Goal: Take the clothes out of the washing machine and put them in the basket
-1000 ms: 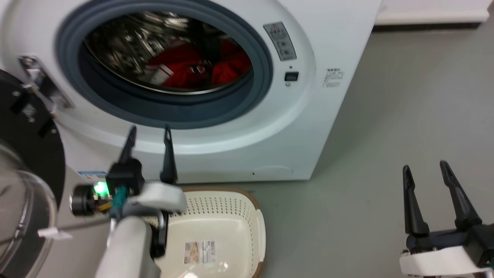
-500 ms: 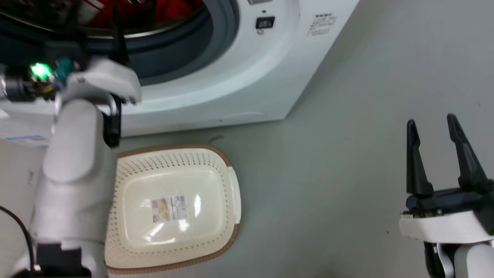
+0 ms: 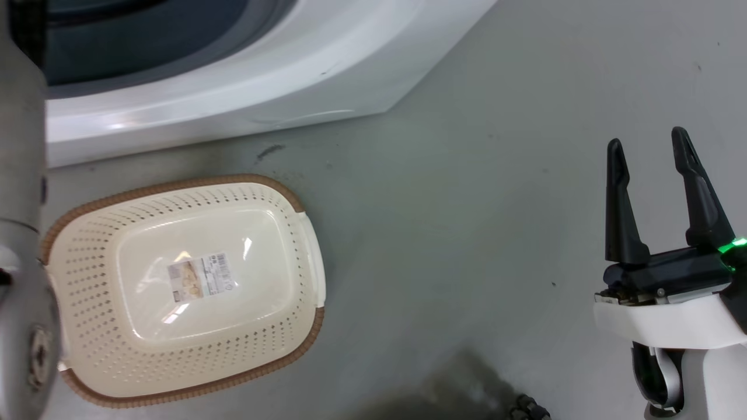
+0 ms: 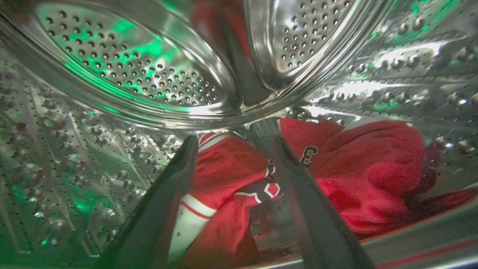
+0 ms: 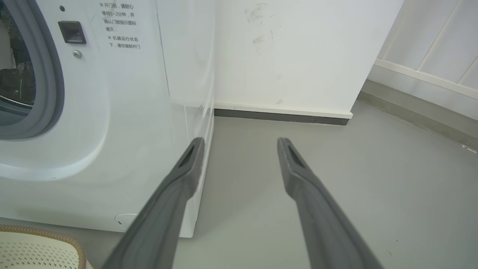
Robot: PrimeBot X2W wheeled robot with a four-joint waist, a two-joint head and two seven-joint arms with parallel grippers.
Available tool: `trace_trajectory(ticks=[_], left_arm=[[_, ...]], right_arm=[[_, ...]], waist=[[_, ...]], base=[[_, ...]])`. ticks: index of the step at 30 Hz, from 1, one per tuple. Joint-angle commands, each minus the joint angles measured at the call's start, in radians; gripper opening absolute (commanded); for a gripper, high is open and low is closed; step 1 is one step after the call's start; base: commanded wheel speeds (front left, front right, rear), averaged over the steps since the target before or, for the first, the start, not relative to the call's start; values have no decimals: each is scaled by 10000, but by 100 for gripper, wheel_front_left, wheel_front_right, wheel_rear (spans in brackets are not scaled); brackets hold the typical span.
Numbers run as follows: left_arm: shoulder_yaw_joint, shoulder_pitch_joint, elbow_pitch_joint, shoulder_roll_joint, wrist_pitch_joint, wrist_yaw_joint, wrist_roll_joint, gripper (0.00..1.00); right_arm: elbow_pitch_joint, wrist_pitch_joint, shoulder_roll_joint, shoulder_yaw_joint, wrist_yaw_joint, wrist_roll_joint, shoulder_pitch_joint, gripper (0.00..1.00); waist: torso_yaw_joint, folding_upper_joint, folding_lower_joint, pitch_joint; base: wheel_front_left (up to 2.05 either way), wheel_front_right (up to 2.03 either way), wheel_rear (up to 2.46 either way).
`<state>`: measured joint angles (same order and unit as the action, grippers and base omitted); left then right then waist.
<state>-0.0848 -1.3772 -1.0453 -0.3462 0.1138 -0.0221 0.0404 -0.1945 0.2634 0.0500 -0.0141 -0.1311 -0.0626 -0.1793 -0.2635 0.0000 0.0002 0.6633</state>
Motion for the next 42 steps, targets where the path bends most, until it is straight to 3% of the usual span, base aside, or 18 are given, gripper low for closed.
trace_trajectory(ticks=[1,16,21,33,34,35,42], left_arm=[[-84,-189,-161,-83,-205,-58,97,100],[-801,-3148,-1903,-999,-4637,-710,498,100],[-1072,-3329,-1992,-1198,-5111,-597,684,100],[-1354,-3186,-2060,-1460,-5052,-330,693,100],[-1346,-3188,-2043,-1480,-4979,-322,645,7],[-1355,-3180,-2058,-1494,-5016,-356,609,0],[-1465,-3181,-1914,-1505,-4658,-340,488,0]], right_arm=[[-80,20,7,-61,7,-51,-154,100],[-553,21,5,-666,7,-570,-503,100],[-664,20,7,-719,7,-793,-557,100],[-724,19,5,-838,7,-1041,-629,100],[-715,21,5,-842,7,-1050,-643,100],[-704,19,7,-840,7,-1056,-652,100],[-655,19,5,-851,7,-911,-683,100]], waist=[[-207,0,-2,287],[-868,0,-2,1518],[-1020,0,-2,1838],[-1171,0,-2,2089],[-1177,0,-2,2089],[-1180,0,-2,2085],[-1127,0,-2,1914]], base=[[0,0,0],[0,0,0],[0,0,0],[0,0,0],[0,0,0],[0,0,0],[0,0,0]])
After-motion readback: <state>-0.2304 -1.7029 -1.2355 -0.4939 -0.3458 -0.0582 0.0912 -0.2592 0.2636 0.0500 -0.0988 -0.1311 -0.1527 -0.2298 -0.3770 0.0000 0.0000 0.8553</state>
